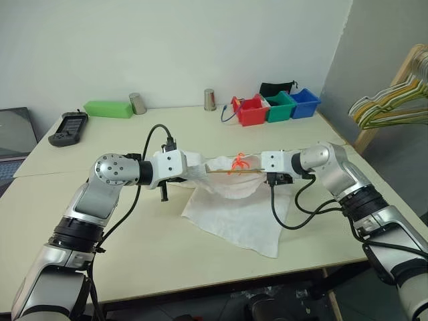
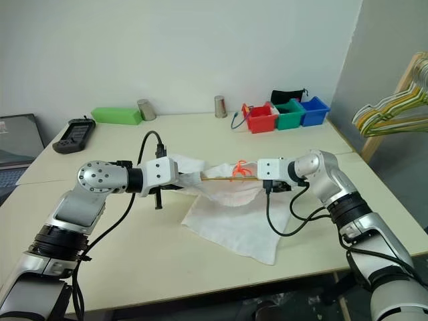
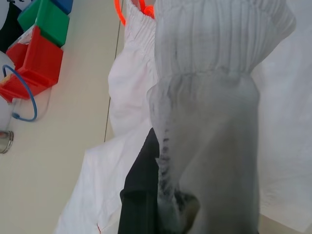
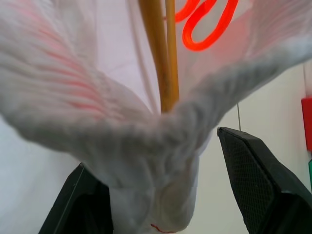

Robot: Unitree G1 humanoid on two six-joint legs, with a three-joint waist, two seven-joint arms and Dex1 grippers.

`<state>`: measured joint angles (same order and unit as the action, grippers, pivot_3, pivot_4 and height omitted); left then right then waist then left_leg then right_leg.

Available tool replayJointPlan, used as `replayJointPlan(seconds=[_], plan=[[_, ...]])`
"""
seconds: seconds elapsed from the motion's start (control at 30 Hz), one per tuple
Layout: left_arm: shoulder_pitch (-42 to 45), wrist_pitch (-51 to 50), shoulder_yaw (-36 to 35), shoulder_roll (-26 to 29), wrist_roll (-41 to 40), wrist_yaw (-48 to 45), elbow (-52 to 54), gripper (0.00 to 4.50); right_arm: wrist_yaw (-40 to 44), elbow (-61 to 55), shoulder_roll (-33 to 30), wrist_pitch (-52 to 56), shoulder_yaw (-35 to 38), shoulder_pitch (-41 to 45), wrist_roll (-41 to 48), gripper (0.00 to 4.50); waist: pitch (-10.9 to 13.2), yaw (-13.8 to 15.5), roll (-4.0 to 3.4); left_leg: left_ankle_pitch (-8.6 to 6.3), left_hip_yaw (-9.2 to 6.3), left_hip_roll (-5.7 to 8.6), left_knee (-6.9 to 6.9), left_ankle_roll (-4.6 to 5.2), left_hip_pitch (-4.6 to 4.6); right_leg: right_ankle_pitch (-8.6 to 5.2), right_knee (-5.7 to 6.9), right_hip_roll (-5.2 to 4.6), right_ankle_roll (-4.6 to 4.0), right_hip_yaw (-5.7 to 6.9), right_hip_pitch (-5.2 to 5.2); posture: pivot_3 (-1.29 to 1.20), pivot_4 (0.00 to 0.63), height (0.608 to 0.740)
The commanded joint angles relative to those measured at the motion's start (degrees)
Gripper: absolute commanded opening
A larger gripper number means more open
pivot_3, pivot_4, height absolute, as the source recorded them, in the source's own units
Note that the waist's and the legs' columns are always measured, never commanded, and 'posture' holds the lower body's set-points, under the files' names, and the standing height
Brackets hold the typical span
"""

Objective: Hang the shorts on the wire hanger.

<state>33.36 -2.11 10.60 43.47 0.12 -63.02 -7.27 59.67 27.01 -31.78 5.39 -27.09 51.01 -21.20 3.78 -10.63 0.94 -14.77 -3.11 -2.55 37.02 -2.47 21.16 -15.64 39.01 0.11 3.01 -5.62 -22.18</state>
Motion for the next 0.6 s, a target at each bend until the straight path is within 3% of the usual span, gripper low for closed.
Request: replayJointPlan(seconds=[0.03,0.13,0.23,0.43,0.6], plan=[[1.5,0.4,-1.8,0.0,-0.8,0.9,1.7,0.16,-1.7,2.0,0.8,-1.3,0.8,2.4,-0.7,3.13,0.0,-0.1,0.00,0.00,0.00,0.00,0.00,0.00,0.00,0.00,0.01,0.00,0.00,0.00,0.00,-0.05,0.000,0.740],[1.3,0.2,-1.7,-0.1,-0.8,0.9,2.0,0.16,-2.8,4.3,1.8,-1.2,1.1,3.0,-0.7,3.13,0.0,-0.1,0.00,0.00,0.00,0.00,0.00,0.00,-0.01,0.00,0.01,0.00,0.00,-0.01,0.00,-0.05,0.000,0.740],[1.2,0.4,-1.7,0.1,-0.7,0.8,1.7,0.16,-2.8,5.1,1.8,-1.8,1.3,3.5,-0.7,2.67,0.0,-0.1,0.00,0.00,0.00,0.00,0.00,0.00,-0.01,0.00,0.01,0.00,-0.01,-0.01,0.01,-0.05,0.000,0.740],[1.3,0.3,-1.8,0.1,-0.6,0.9,1.6,0.16,-2.7,5.1,1.5,-1.9,1.7,3.7,-0.4,1.03,0.0,-0.1,0.00,0.00,-0.01,0.00,-0.01,0.00,-0.01,0.00,0.01,0.00,0.00,0.00,0.01,-0.05,0.000,0.740],[1.5,0.4,-1.7,0.0,-0.7,1.0,1.5,0.16,-3.4,5.4,1.6,-1.7,1.9,3.6,-0.4,0.06,0.0,-0.1,0.00,0.00,-0.01,0.00,0.00,0.00,-0.01,0.00,0.01,0.00,0.00,-0.01,0.01,-0.05,0.000,0.740]])
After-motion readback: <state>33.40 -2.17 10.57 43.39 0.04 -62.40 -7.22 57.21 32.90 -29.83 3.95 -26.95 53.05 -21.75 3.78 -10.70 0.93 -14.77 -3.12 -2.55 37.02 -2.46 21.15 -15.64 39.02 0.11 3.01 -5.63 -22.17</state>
